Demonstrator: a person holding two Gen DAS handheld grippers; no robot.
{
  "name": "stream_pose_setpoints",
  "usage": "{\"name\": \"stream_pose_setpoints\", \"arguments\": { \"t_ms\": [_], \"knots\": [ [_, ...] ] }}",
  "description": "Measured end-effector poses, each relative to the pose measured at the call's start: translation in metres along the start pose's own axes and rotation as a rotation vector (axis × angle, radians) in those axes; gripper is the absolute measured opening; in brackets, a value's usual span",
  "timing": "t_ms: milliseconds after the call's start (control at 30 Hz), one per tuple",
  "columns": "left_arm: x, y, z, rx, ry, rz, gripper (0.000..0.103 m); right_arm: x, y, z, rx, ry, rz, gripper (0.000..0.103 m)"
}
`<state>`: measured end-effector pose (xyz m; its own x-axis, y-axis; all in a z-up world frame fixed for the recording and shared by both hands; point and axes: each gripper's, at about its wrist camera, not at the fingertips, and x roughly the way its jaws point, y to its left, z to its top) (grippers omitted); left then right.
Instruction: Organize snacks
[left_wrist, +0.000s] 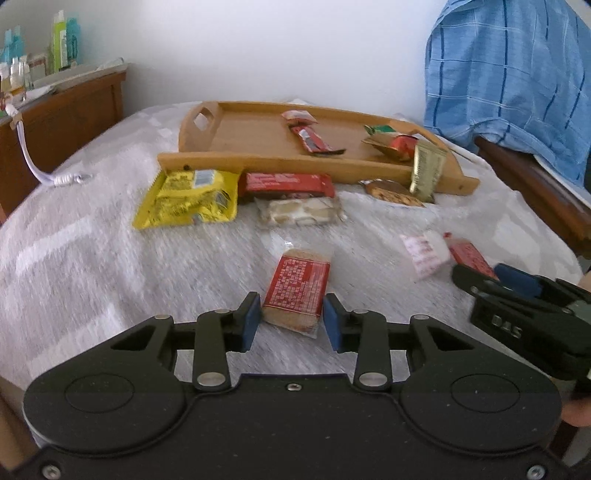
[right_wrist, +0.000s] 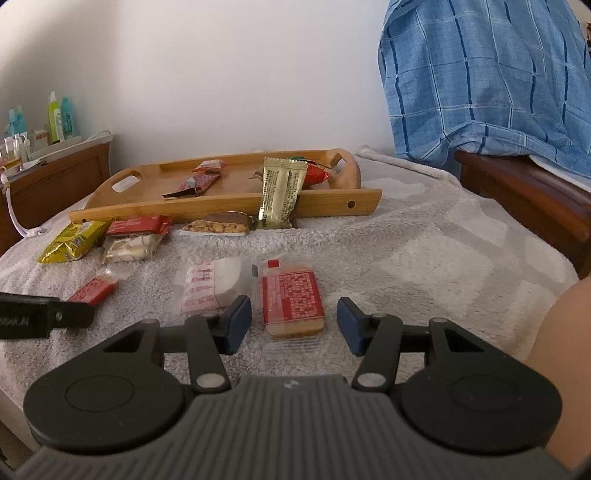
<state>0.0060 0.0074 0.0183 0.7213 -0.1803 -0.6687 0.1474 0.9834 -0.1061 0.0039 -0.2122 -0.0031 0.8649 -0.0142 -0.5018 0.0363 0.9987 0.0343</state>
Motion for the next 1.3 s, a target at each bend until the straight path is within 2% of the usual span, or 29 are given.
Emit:
{"name": "stream_pose_setpoints", "arguments": {
  "t_ms": [100, 167, 300, 433, 600, 667, 733, 800, 1033, 1300],
  "knots": [
    [-0.004, -0.003, -0.007, -0.015, 0.011, -0.021, 0.035, 0.0, 0.001, -0.001, -0.005, -0.005, -0.004, 0.058],
    [-0.005, -0.006, -0.009, -0.004, 0.005, -0.01, 0.035, 0.0, 0.001, -0.001, -0.006, -0.009, -0.004, 0.058],
    [-0.005, -0.006, -0.003, -0.002, -0.01, 0.008, 0.043, 0.002, 0.002, 0.001, -0.015, -0.016, -0.002, 0.058],
    [0.0, -0.004, 0.001, 0.007, -0.019, 0.035, 0.044, 0.004, 0.004, 0.001, -0.029, -0.025, -0.016, 0.058],
    [0.007, -0.004, 0.003, 0.001, -0.006, 0.006, 0.044, 0.006, 0.004, 0.002, -0.03, -0.022, -0.019, 0.054],
    [0.01, -0.004, 0.004, -0.017, 0.012, -0.015, 0.042, 0.007, 0.004, 0.003, -0.027, -0.016, -0.016, 0.051],
    [0.01, -0.008, 0.003, 0.001, 0.009, -0.002, 0.037, 0.007, 0.004, 0.002, -0.024, -0.016, -0.015, 0.047],
    [0.009, -0.012, 0.003, 0.01, 0.006, 0.003, 0.031, 0.006, 0.005, 0.002, -0.027, -0.019, -0.017, 0.038],
    [0.003, -0.01, 0.007, -0.05, 0.001, 0.005, 0.031, -0.002, 0.0, 0.005, 0.008, -0.014, 0.019, 0.038],
    [-0.009, -0.008, 0.017, -0.056, -0.03, 0.018, 0.031, -0.019, -0.008, 0.016, 0.028, -0.054, 0.042, 0.038]
  ]
}}
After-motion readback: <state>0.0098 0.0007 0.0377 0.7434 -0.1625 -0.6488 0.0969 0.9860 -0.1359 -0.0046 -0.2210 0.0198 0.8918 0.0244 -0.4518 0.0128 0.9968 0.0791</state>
